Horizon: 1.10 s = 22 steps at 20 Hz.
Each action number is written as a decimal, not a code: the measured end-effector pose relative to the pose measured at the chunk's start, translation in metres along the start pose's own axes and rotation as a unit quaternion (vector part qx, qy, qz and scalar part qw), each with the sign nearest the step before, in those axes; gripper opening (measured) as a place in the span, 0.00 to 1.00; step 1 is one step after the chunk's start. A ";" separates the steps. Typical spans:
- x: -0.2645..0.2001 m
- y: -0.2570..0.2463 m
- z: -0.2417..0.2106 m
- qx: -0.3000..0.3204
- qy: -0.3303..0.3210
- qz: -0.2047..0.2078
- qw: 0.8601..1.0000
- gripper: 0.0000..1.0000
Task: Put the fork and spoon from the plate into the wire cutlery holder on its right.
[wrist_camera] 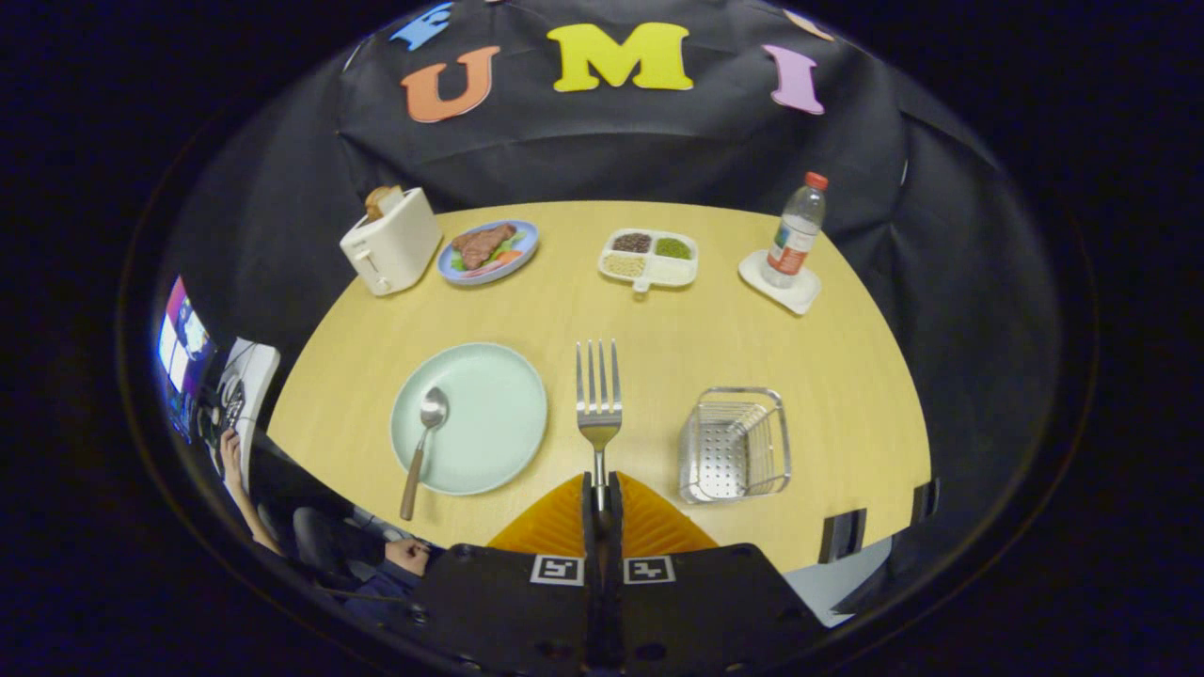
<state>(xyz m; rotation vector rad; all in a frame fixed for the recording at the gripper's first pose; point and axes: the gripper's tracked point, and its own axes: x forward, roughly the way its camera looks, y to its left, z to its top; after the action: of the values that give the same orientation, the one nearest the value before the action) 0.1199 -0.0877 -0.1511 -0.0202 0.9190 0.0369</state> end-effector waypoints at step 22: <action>0.026 -0.080 -0.021 0.052 0.062 -0.028 0.996 0.01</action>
<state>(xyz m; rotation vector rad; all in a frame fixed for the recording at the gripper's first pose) 0.1225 -0.1677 -0.1848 0.0486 1.0430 -0.0654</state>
